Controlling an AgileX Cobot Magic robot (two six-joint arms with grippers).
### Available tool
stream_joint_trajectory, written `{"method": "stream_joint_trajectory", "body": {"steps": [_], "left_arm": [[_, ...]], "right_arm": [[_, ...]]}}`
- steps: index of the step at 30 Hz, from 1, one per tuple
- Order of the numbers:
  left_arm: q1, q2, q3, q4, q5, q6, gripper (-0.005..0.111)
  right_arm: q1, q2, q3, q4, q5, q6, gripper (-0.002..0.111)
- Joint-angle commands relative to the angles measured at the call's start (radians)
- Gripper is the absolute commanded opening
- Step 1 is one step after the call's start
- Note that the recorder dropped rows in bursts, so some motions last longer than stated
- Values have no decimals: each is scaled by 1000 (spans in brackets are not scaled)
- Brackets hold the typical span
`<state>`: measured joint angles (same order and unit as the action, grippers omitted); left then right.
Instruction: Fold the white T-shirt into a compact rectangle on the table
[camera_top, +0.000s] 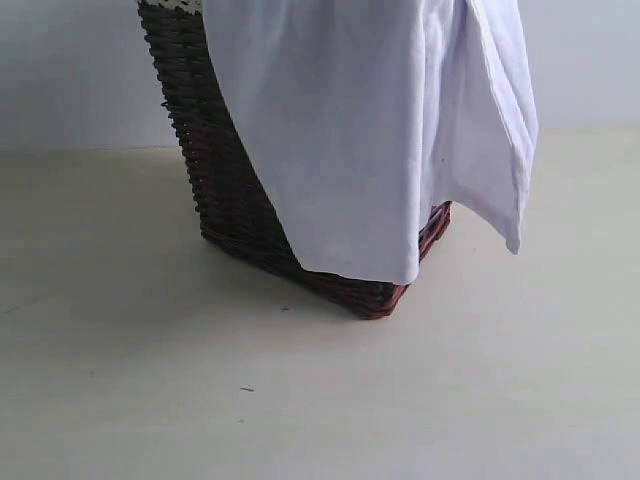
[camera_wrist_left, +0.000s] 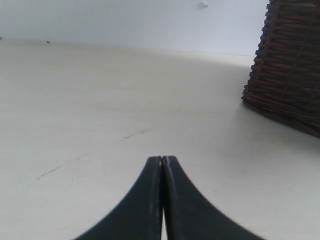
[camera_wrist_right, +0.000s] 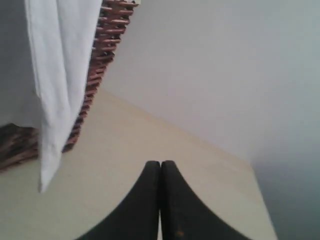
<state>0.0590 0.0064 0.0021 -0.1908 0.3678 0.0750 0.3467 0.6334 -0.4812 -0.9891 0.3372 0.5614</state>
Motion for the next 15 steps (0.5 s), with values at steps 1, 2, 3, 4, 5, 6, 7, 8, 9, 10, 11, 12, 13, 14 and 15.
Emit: {"method": "stream_joint_trajectory", "body": {"steps": [1, 2, 3, 4, 5, 6, 7, 8, 9, 10, 11, 12, 13, 14, 15], "left_arm": [[-5, -6, -2, -5, -2, -1, 0], [-5, -6, -2, -5, -2, -1, 0], [-5, -6, -2, -5, -2, -1, 0], [-5, -6, -2, -5, -2, -1, 0], [-5, -6, -2, -5, -2, -1, 0], [-5, -6, -2, -5, -2, -1, 0], [-5, -6, -2, -5, -2, -1, 0], [-5, -6, -2, -5, -2, -1, 0], [-5, -6, -2, -5, -2, -1, 0], [-5, -6, -2, -5, -2, -1, 0], [-5, -6, -2, -5, -2, -1, 0], [-5, -6, -2, -5, -2, -1, 0], [-5, -6, -2, -5, -2, -1, 0], [-5, -6, -2, -5, -2, -1, 0], [-5, -6, -2, -5, -2, -1, 0]], "right_arm": [[-55, 21, -7, -6, -169, 246, 0], [-84, 21, -7, -2, -200, 307, 0], [-110, 26, -7, 6, -232, 369, 0], [-128, 35, -7, 15, -264, 413, 0], [-145, 46, -7, 21, -284, 455, 0], [-158, 62, -7, 21, -294, 476, 0], [-168, 78, -7, 21, -309, 478, 0], [-188, 126, -7, 14, -371, 452, 0], [-205, 150, -7, 12, -407, 433, 0], [-245, 196, -7, 12, -531, 428, 0], [-267, 211, -7, 8, -610, 428, 0], [-337, 245, -7, -46, -826, 428, 0], [-375, 255, -7, -66, -946, 436, 0], [-426, 267, -7, -83, -1127, 490, 0], [-444, 269, -7, -93, -1194, 527, 0]]}}
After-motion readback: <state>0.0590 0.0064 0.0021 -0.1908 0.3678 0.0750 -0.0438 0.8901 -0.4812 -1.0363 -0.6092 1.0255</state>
